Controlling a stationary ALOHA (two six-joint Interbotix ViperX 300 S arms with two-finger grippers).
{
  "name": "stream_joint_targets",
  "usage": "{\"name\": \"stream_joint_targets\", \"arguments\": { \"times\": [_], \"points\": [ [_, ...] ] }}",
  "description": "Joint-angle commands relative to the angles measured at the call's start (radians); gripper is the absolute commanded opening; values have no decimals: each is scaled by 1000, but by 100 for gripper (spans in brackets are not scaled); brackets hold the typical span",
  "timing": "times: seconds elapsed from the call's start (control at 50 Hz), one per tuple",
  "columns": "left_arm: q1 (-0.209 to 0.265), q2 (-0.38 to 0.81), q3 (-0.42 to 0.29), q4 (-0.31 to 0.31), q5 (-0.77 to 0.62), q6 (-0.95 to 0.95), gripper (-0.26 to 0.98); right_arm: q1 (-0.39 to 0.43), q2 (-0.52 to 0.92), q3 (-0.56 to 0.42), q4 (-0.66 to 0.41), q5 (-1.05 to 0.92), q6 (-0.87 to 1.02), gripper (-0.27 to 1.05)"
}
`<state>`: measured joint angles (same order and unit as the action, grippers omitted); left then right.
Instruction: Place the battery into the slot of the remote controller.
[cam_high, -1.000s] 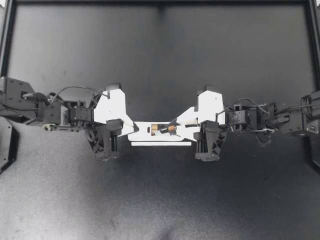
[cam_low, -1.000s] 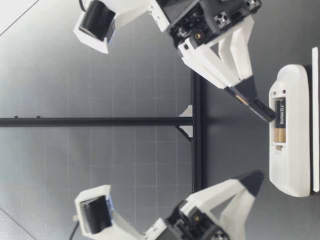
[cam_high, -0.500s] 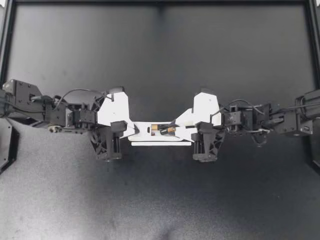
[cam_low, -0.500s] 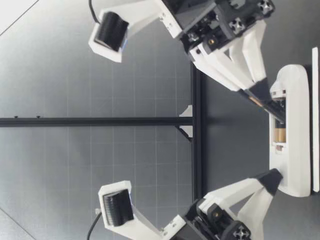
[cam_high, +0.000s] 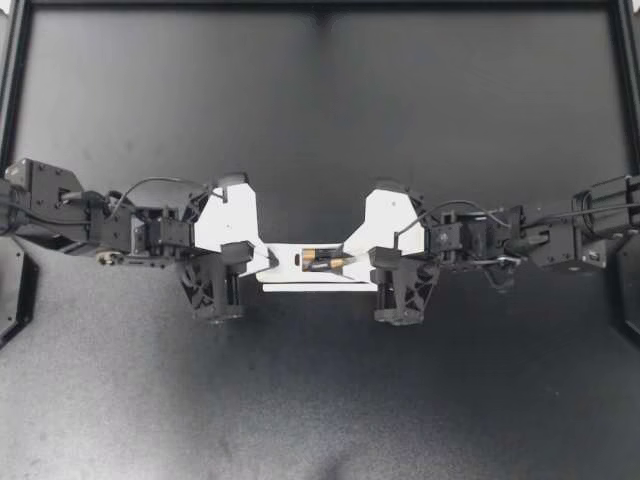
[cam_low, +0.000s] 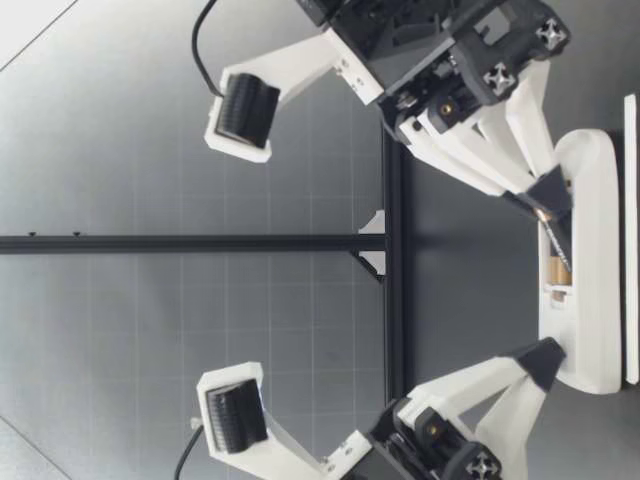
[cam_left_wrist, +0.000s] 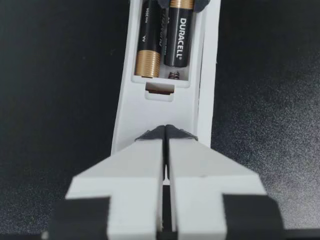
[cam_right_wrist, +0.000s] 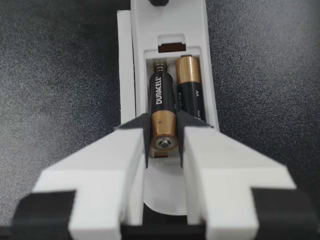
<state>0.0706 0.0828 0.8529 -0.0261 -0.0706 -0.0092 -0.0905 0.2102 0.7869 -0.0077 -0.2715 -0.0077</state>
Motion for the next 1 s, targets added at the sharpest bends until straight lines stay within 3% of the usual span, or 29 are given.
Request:
{"name": "stream_joint_targets", "arguments": {
  "times": [0.0,0.24,0.44,0.6,0.7,0.82,0.98],
  "points": [
    [2,-11,-6,0,-2,0,-18,-8,-25,-26,-2,23,-2,15],
    [2,-12,-6,-2,-2,-2,-18,-6,-31,-61,-3,66,2,45],
    [3,-14,-5,-3,-2,-2,-18,-6,-124,-38,29,61,92,46],
    [2,-14,0,-18,-2,-3,-18,-6,-235,21,129,58,428,46],
    [2,-17,3,-25,0,-3,-18,-6,-273,58,160,66,664,42],
    [2,-17,3,-25,2,-3,-18,-5,-296,92,153,64,953,29],
    [2,-14,5,-32,6,-5,-18,6,-288,104,152,86,1124,7]
  ]
}}
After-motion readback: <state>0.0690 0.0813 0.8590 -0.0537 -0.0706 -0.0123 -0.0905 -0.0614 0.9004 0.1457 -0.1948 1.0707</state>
